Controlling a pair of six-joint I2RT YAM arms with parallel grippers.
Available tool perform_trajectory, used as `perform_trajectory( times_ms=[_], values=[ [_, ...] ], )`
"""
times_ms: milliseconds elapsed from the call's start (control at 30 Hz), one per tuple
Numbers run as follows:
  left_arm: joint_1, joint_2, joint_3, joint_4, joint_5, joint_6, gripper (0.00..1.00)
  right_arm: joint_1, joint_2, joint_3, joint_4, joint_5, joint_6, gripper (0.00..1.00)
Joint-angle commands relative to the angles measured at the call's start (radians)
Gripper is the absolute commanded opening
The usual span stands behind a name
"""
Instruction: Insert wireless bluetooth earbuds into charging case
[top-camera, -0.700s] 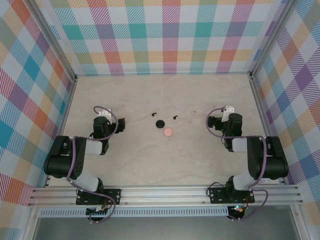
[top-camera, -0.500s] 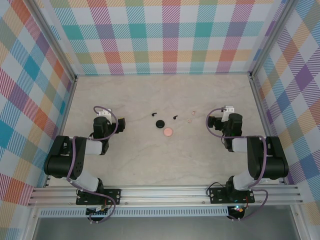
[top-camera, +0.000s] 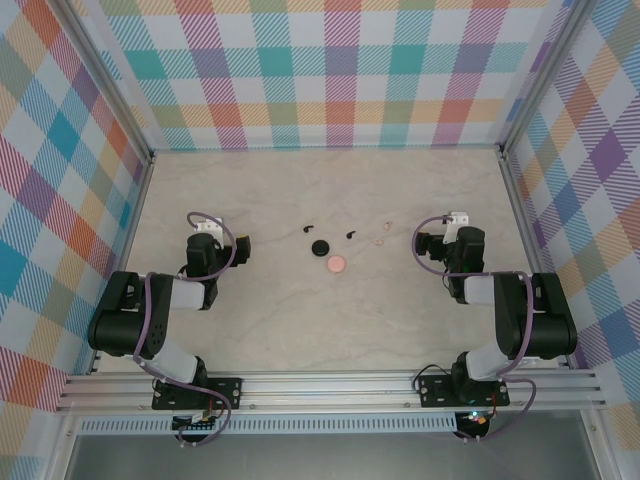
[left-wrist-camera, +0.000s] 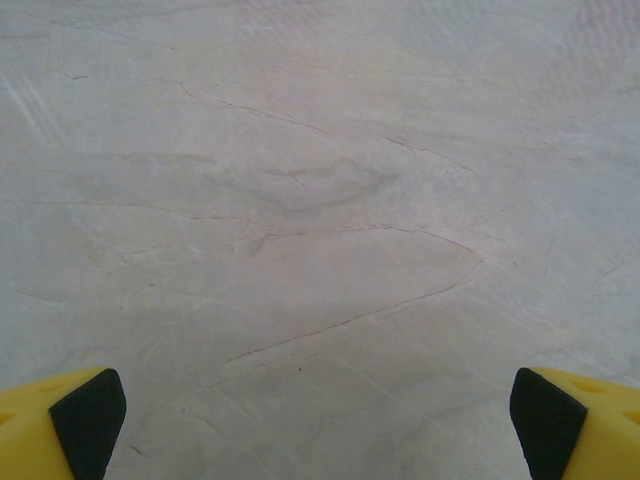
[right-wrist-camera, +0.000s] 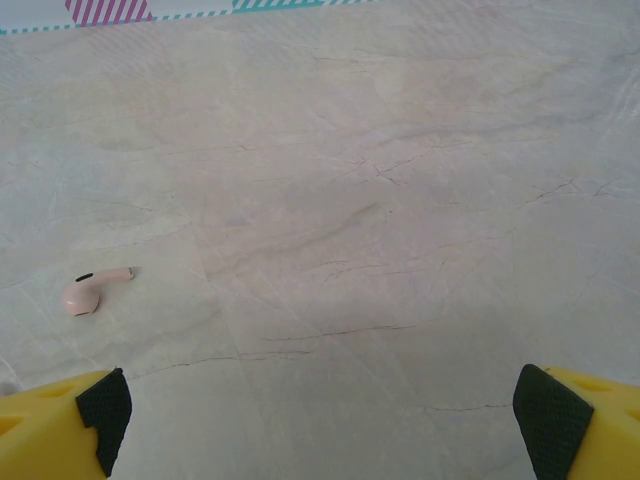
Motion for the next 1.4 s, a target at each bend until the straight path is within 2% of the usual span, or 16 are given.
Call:
perform_trajectory(
  times_ms=[0, 200, 333, 400, 500, 667, 800, 967, 1133, 1233, 1367],
  values=[
    [0.012, 0.001, 0.016, 0.015, -0.001, -0.004, 1.00, -0.002, -0.010, 0.017, 0.019, -0.024, -0.010, 1.00],
    [0.012, -0.108, 0.007, -0.058, -0.101, -0.048, 1.00, 0.000, -0.118, 0.062, -0.174, 0.016, 0.017, 1.00],
    [0.012, -0.261, 0.084, -0.372, -0.130, -0.135, 1.00, 0.001, -0.214, 0.171, -0.516, 0.030, 0.127, 1.00],
    [0.012, -0.326, 0.135, -0.533, -0.096, -0.177, 1.00, 0.004, -0.247, 0.207, -0.632, 0.020, 0.161, 1.00],
    [0.010, -0.393, 0.186, -0.682, -0.031, -0.258, 1.00, 0.007, -0.273, 0.268, -0.786, -0.003, 0.203, 1.00],
    [-0.001, -0.437, 0.227, -0.818, 0.110, -0.403, 1.00, 0.031, -0.274, 0.343, -0.943, -0.054, 0.286, 1.00],
    [-0.043, -0.418, 0.249, -0.862, 0.224, -0.477, 1.00, 0.062, -0.253, 0.389, -0.994, -0.164, 0.329, 1.00],
    [-0.125, -0.342, 0.310, -0.914, 0.274, -0.556, 1.00, 0.128, -0.168, 0.465, -1.044, -0.302, 0.299, 1.00],
    [-0.207, -0.214, 0.368, -0.894, 0.319, -0.618, 1.00, 0.236, -0.037, 0.588, -1.102, -0.334, 0.265, 0.99],
    [-0.254, -0.147, 0.394, -0.873, 0.315, -0.658, 0.97, 0.287, 0.055, 0.679, -1.129, -0.358, 0.262, 0.92],
    [-0.300, -0.059, 0.414, -0.797, 0.361, -0.717, 0.86, 0.346, 0.191, 0.826, -1.190, -0.396, 0.239, 0.76]
  ],
)
